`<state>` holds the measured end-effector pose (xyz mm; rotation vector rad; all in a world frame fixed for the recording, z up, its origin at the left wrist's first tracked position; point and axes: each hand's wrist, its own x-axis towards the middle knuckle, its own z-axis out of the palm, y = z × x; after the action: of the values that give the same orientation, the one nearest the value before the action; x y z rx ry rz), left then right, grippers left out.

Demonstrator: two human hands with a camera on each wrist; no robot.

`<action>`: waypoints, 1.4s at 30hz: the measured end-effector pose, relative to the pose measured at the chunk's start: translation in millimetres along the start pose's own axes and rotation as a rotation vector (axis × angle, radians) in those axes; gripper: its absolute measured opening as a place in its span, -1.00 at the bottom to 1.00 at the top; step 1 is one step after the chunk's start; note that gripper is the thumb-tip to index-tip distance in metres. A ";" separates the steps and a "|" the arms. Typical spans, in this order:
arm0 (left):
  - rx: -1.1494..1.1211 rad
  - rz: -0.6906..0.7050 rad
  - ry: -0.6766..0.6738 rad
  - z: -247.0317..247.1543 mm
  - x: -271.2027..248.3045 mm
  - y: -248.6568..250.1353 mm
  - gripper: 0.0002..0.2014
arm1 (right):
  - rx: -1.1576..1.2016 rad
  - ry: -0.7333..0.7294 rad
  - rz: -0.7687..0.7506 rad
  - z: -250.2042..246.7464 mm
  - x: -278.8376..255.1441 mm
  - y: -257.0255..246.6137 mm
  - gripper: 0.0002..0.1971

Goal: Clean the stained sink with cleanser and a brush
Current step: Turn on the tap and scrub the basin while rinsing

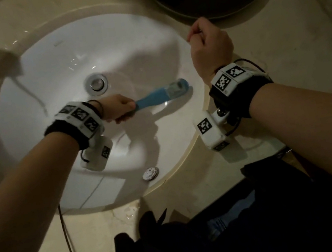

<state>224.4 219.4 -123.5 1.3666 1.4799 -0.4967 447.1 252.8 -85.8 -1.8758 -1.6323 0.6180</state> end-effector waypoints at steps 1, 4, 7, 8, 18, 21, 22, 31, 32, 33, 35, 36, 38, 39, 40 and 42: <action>0.030 0.009 -0.031 7.5 2.6 7.8 -0.63 | 0.002 0.004 -0.002 -0.1 -0.2 -0.3 -0.70; 0.122 -0.059 0.038 16.3 12.3 11.1 -0.64 | -0.008 0.005 -0.001 0.1 0.3 -0.9 -0.66; 0.120 -0.190 0.212 5.2 11.5 -7.1 -0.66 | -0.014 0.005 0.003 0.5 0.6 -1.2 -0.65; 0.101 -0.229 0.255 -0.2 10.7 -12.6 -0.65 | -0.011 0.008 0.003 0.5 0.8 -0.9 -0.66; 0.125 -0.079 -0.101 17.2 -11.4 -21.5 -0.66 | -0.016 -0.014 0.013 1.5 -0.4 -1.3 -0.73; 0.286 -0.134 -0.055 19.0 -12.5 -26.8 -0.71 | -0.018 -0.021 0.020 1.1 -0.7 -2.4 -0.71; 0.312 -0.163 -0.003 15.4 -13.2 -29.2 -0.75 | -0.025 -0.018 0.020 1.0 -0.6 -3.0 -0.71; 0.134 -0.343 0.347 -27.1 -18.9 -38.5 -0.78 | -0.113 -0.017 0.024 -2.9 -1.6 -8.2 -0.77; 0.086 -0.313 0.261 -27.1 -20.4 -36.9 -0.78 | -0.124 -0.018 0.025 -3.4 -2.0 -9.0 -0.77; 0.023 -0.266 0.174 -24.7 -22.2 -33.3 -0.75 | -0.136 -0.020 0.026 -3.8 -2.2 -9.7 -0.78; -0.080 -0.168 0.046 -14.1 -24.6 -22.5 -0.66 | -0.157 -0.023 0.022 -4.5 -2.4 -10.4 -0.78; -0.074 -0.136 0.005 -7.5 -23.4 -17.0 -0.64 | -0.162 -0.023 0.019 -4.8 -2.3 -10.4 -0.78; 0.008 -0.142 -0.027 4.9 -19.0 -5.9 -0.64 | -0.157 -0.017 0.012 -3.9 -1.9 -9.7 -0.78; 0.048 -0.167 -0.006 8.8 -15.9 -2.0 -0.64 | -0.151 -0.016 0.008 -3.3 -1.7 -9.2 -0.78; 0.060 -0.189 0.024 10.5 -12.8 -0.1 -0.64 | -0.152 -0.016 0.007 -2.9 -1.6 -8.8 -0.78; 0.045 -0.215 0.089 6.9 -8.8 -0.7 -0.71 | -0.161 -0.014 0.017 -2.4 -0.8 -7.8 -0.77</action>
<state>225.1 209.2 -119.0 1.2843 1.7086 -0.6146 442.9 252.5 -78.7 -2.0051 -1.7220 0.5209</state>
